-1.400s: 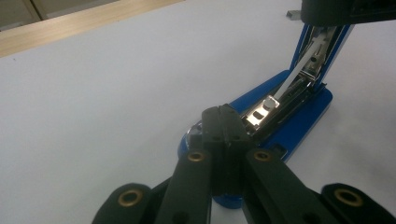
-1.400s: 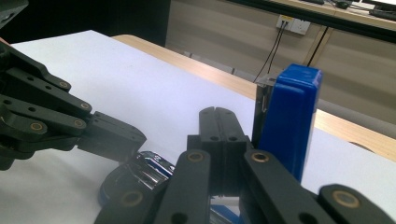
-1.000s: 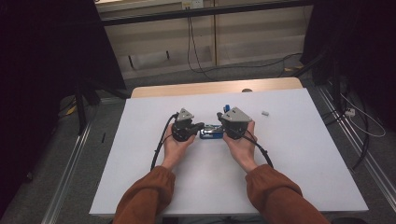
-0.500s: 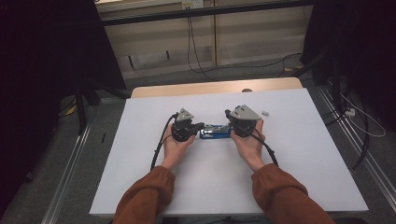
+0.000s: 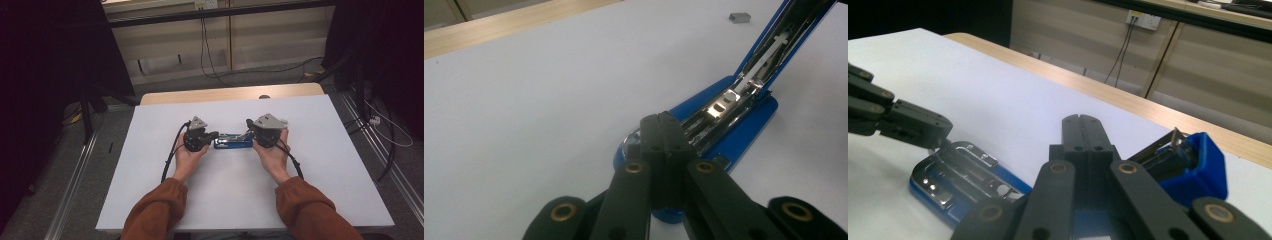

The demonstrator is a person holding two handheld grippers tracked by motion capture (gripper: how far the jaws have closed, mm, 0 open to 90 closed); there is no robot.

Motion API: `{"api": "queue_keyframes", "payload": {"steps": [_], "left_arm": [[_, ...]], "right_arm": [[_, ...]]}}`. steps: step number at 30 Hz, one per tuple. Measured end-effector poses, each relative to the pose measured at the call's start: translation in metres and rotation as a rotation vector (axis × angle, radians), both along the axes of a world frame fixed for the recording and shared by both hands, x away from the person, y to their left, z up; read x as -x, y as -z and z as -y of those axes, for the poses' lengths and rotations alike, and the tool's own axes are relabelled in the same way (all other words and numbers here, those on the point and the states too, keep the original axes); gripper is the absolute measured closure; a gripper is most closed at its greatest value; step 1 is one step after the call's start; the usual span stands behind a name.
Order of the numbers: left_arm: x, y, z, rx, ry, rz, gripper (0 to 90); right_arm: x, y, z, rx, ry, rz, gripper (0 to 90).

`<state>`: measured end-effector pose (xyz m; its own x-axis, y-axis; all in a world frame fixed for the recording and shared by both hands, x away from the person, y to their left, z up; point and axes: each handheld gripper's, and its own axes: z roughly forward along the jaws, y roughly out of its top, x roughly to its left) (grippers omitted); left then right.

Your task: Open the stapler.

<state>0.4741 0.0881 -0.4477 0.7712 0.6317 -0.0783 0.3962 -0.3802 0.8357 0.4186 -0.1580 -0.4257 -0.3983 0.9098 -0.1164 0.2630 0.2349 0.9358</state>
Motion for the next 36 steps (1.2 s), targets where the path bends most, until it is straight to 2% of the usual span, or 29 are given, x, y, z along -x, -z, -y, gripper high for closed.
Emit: {"api": "queue_keyframes", "payload": {"steps": [10, 17, 25, 31, 36], "left_arm": [[0.0, 0.0, 0.0, 0.001, 0.0, 0.0, 90.0], [0.0, 0.0, 0.0, 0.001, -0.002, 0.0, 90.0], [0.0, 0.0, 0.0, 0.0, -0.002, 0.0, 90.0], [0.0, 0.0, 0.001, -0.004, -0.006, 0.001, 90.0], [0.0, 0.0, 0.0, -0.003, -0.007, 0.001, 90.0]], "right_arm": [[0.002, 0.005, 0.018, -0.003, 0.021, -0.023, 90.0], [0.003, 0.003, 0.026, 0.021, 0.005, -0.034, 90.0], [0.005, 0.007, 0.035, 0.016, 0.0, -0.05, 90.0], [0.009, 0.005, 0.047, 0.015, -0.03, -0.058, 90.0], [0.01, 0.008, 0.054, 0.01, -0.02, -0.066, 90.0]]}}
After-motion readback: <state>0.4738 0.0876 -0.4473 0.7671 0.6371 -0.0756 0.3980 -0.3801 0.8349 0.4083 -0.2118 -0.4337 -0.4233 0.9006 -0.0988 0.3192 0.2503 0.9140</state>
